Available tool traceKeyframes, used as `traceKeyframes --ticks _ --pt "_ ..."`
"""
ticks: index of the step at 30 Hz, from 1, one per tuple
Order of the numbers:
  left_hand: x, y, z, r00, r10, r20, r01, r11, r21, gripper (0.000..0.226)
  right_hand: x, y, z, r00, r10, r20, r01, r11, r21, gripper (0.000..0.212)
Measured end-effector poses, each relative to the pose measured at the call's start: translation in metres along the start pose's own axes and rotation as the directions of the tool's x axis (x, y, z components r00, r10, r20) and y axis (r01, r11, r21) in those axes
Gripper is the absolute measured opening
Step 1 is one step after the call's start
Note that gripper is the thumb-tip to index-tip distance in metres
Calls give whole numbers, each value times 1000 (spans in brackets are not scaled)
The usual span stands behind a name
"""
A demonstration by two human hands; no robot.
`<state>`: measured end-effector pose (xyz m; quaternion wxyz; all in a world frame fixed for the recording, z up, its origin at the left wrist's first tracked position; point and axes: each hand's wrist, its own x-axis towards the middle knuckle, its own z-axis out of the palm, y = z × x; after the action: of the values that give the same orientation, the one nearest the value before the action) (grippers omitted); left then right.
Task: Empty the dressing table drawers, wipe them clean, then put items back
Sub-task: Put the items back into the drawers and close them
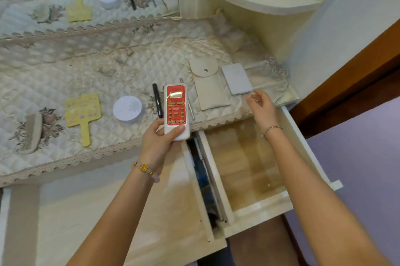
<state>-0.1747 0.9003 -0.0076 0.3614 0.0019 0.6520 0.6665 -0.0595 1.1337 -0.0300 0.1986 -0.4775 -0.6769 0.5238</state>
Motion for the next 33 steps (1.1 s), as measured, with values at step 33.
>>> traceKeyframes --ticks 33 --pt "1 -9 45 983 22 -181 -42 993 -109 33 102 -7 2 957 279 76 -275 959 -65 38"
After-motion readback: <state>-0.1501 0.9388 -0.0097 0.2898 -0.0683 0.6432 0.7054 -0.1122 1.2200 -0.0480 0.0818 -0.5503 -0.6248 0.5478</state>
